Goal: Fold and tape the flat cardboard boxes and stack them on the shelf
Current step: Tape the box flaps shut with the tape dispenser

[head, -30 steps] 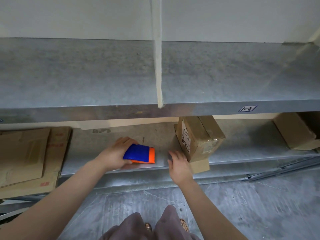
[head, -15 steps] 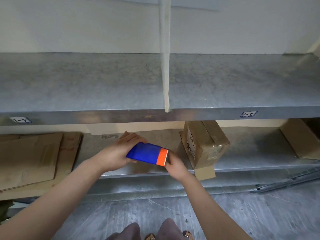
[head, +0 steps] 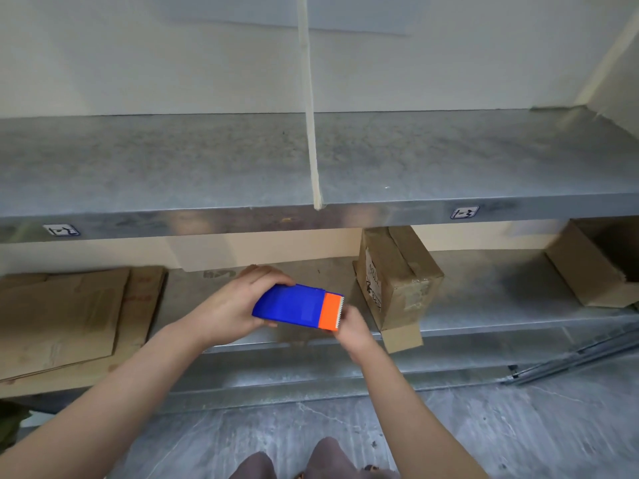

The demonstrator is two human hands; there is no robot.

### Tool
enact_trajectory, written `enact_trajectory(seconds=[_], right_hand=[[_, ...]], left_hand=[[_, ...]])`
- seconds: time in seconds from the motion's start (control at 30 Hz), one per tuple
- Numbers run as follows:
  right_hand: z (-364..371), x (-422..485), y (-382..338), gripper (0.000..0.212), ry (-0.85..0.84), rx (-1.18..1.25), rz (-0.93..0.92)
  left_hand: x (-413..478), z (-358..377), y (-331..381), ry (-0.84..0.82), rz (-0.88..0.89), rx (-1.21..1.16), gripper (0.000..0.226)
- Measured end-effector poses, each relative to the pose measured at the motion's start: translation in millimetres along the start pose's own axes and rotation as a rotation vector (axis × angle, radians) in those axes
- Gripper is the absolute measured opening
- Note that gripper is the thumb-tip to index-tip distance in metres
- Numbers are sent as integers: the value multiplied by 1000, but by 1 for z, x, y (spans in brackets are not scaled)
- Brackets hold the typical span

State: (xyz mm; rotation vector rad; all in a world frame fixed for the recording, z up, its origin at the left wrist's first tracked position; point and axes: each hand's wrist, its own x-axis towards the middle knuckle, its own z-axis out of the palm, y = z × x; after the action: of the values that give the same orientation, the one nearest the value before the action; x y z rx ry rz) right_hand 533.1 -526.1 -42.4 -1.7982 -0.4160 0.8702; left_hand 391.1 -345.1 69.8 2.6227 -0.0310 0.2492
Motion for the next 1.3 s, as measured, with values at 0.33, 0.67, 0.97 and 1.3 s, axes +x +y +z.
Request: enact_trajectory(seconds=[0.33,0.67,0.97,1.3], right_hand=[[-65,-71,-32,10,356,-605,-199],[-179,-100,-47,22,501,-557,-166],[-236,-67,-59,22,454,-569,-167],[-250,-13,-56,16,174,-489,-70]], left_hand=[[-10,22,19,61,-100,-112,77],[-5,29,46,102,-220,-43,75],[17,30,69,191,-276,-45,76],[22,58,87,225,-453,-30,71]])
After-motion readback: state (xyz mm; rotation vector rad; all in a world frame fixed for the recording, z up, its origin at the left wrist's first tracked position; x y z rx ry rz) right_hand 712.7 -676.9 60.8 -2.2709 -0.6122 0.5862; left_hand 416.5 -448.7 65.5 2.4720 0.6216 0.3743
